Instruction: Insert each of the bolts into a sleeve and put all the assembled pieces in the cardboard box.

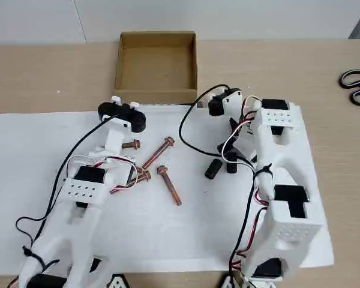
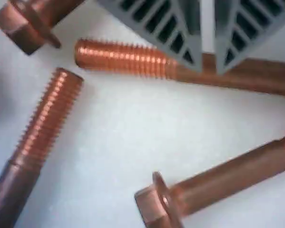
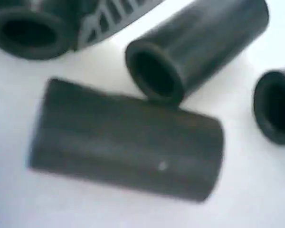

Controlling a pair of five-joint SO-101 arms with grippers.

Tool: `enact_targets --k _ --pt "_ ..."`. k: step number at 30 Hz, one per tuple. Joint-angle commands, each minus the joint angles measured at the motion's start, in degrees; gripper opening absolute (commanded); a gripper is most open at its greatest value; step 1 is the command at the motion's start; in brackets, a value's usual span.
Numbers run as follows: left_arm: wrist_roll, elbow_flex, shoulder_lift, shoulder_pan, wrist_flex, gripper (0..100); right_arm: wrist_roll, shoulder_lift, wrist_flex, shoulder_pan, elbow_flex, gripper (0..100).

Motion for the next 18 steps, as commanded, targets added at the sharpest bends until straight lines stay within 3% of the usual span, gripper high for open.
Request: enact_targets --k 1,18 --pt "0.4 -0.2 0.0 0.1 -1.1 1 -4.7 -0.2 5.4 -0.5 -2.0 0.5" --pt "0.4 -0.2 0.0 0.1 -1.1 1 -12.7 -0.4 25.1 -2.1 -20.9 0.6"
